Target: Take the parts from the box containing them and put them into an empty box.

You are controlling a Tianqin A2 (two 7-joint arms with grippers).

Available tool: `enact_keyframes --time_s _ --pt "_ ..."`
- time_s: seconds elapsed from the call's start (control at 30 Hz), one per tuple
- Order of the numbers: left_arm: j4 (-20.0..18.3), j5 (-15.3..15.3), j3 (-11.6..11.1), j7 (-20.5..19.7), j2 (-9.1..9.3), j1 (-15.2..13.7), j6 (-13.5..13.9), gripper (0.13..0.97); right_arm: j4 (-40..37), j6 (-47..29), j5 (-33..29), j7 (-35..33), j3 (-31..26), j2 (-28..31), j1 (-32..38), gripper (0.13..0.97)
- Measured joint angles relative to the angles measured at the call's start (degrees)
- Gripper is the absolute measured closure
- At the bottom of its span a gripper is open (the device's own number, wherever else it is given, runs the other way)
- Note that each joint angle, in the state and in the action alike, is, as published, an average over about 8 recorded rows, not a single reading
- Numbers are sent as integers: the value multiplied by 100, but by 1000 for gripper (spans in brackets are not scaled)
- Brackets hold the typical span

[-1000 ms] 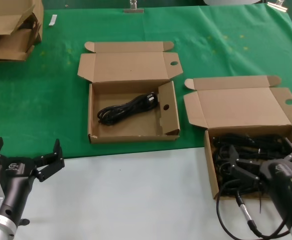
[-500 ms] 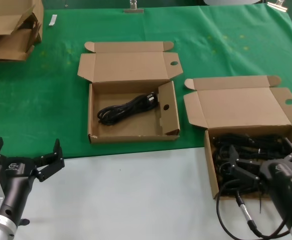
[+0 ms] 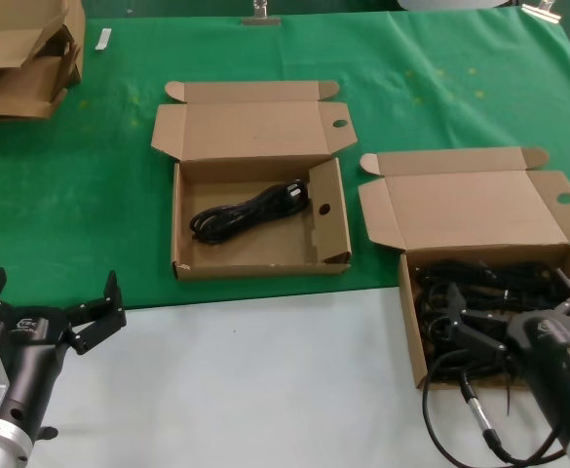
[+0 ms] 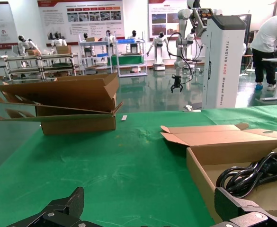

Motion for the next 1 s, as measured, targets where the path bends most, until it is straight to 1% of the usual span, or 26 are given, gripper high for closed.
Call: enact_keyframes --time_s 1.0 --pt "0 0 0 0 0 0 0 132 0 0 0 0 0 0 0 129"
